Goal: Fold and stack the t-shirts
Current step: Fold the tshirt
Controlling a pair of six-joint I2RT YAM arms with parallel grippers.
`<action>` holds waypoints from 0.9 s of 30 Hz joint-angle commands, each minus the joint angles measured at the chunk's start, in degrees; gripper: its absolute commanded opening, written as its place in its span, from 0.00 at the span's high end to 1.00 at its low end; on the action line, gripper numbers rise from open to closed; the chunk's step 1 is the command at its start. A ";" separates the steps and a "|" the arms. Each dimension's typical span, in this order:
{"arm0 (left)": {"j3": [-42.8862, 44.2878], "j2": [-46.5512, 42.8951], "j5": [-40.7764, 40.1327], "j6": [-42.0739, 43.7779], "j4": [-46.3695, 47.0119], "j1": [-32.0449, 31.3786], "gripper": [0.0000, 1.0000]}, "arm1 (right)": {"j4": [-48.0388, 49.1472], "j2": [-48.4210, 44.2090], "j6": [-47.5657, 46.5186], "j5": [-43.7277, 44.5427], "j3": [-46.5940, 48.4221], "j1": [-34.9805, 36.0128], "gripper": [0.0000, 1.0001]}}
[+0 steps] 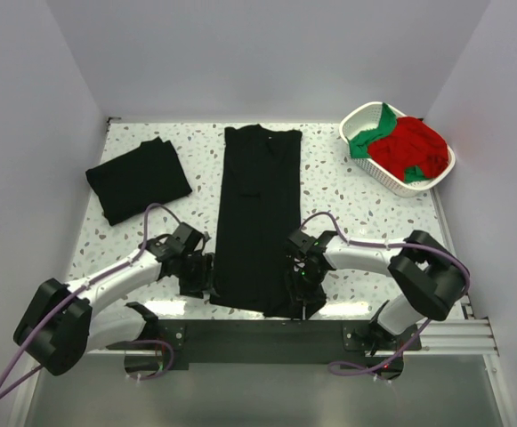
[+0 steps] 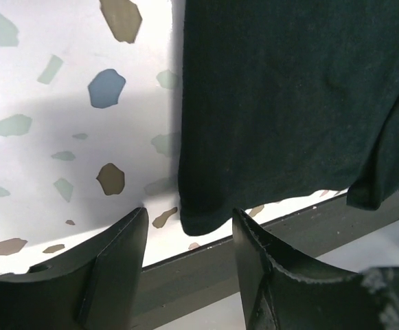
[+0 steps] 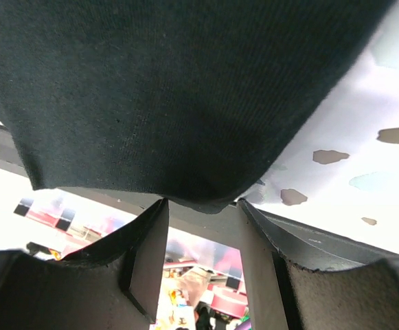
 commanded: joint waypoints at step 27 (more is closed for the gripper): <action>-1.22 -0.75 1.35 -0.80 0.55 -1.30 1.00 | -2.47 -1.60 -0.70 3.08 1.24 0.43 1.00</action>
